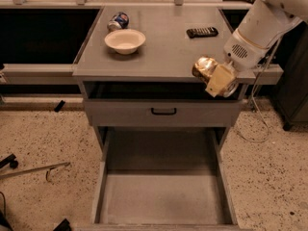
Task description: Place orange can into middle drawer
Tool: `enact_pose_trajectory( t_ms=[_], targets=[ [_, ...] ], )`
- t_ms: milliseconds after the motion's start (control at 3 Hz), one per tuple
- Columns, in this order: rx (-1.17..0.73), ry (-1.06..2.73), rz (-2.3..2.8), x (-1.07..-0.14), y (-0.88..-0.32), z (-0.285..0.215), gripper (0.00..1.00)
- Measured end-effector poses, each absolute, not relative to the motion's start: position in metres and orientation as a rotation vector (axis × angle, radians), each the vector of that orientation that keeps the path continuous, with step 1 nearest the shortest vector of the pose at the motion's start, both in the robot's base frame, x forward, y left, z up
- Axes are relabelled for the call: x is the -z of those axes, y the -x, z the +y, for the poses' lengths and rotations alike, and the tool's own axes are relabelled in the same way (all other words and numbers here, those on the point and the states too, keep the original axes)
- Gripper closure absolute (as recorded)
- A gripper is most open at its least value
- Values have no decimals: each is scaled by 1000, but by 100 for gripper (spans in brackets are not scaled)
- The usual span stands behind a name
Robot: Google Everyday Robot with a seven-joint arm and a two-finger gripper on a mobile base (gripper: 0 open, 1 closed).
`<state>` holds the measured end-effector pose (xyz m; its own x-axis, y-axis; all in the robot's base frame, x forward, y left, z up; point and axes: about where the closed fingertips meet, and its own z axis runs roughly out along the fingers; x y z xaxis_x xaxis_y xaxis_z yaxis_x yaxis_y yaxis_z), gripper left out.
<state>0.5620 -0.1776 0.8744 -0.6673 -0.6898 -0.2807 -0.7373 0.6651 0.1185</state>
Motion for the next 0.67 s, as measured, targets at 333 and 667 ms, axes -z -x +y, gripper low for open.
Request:
enact_pose_trajectory(
  t_ms=[333, 667],
  targets=[
    [-340, 1165, 2647, -866, -564, -168, 100],
    [-328, 1169, 2627, -841, -550, -164, 100]
  ],
)
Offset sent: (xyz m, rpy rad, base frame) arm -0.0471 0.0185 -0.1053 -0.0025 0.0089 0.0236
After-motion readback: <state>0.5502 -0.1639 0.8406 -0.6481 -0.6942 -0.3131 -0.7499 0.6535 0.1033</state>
